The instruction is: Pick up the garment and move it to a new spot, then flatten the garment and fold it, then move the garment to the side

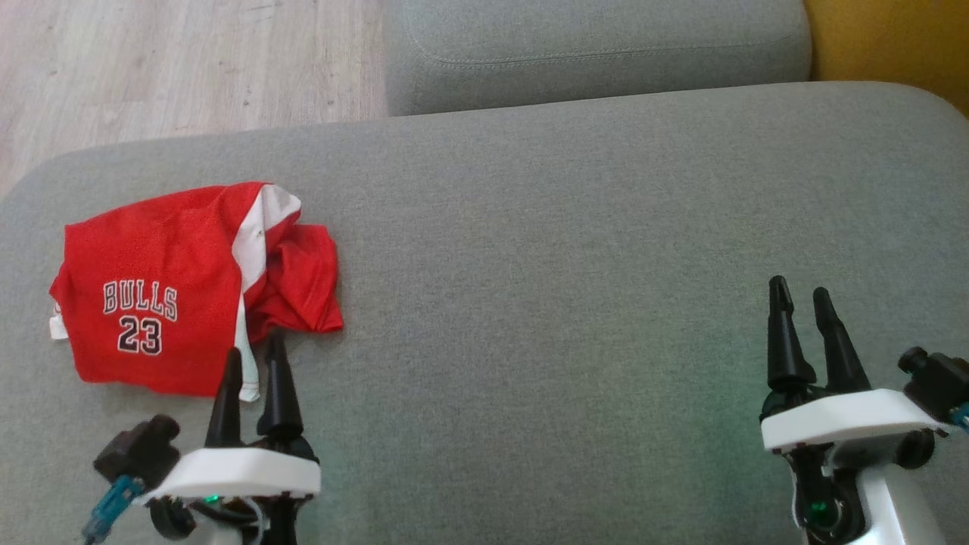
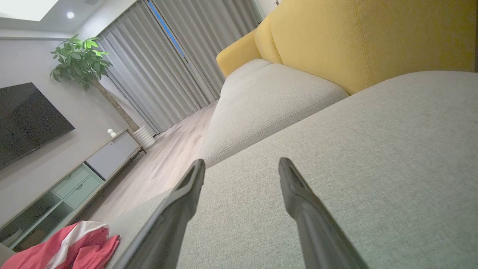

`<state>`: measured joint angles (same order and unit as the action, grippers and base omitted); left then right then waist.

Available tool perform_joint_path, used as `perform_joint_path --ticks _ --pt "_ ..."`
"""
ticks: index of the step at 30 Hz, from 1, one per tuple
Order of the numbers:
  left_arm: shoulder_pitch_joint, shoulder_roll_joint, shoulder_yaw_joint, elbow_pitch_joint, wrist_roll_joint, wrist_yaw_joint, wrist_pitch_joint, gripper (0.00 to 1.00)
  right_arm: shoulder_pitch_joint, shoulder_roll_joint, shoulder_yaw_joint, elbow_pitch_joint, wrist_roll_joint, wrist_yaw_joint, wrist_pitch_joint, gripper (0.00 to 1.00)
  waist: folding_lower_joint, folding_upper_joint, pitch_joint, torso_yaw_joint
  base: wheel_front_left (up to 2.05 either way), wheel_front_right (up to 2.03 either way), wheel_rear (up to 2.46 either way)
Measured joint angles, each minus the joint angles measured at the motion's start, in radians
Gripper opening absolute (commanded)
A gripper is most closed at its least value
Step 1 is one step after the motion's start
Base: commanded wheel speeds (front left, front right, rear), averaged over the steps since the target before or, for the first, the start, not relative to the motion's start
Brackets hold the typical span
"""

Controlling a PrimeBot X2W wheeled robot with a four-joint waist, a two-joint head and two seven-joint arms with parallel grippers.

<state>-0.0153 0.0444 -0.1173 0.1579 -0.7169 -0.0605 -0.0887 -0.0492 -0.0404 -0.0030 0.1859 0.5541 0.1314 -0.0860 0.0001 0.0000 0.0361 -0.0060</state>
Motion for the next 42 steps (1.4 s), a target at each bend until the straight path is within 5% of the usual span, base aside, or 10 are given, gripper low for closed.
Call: perform_joint_path --ticks 34,42 --pt "-0.025 0.106 -0.249 -0.037 0.42 0.175 -0.091 1.0 0.0 -0.001 0.095 -0.031 -0.496 0.0 -0.094 1.0 -0.0001 0.0 0.003 -0.013 0.0 0.0 0.0" --pt "-0.021 0.062 -0.194 -0.082 0.397 0.108 -0.121 1.0 0.001 -0.002 0.088 -0.049 -0.401 0.0 -0.121 1.0 0.0 0.0 0.003 -0.013 0.0 0.0 0.0"
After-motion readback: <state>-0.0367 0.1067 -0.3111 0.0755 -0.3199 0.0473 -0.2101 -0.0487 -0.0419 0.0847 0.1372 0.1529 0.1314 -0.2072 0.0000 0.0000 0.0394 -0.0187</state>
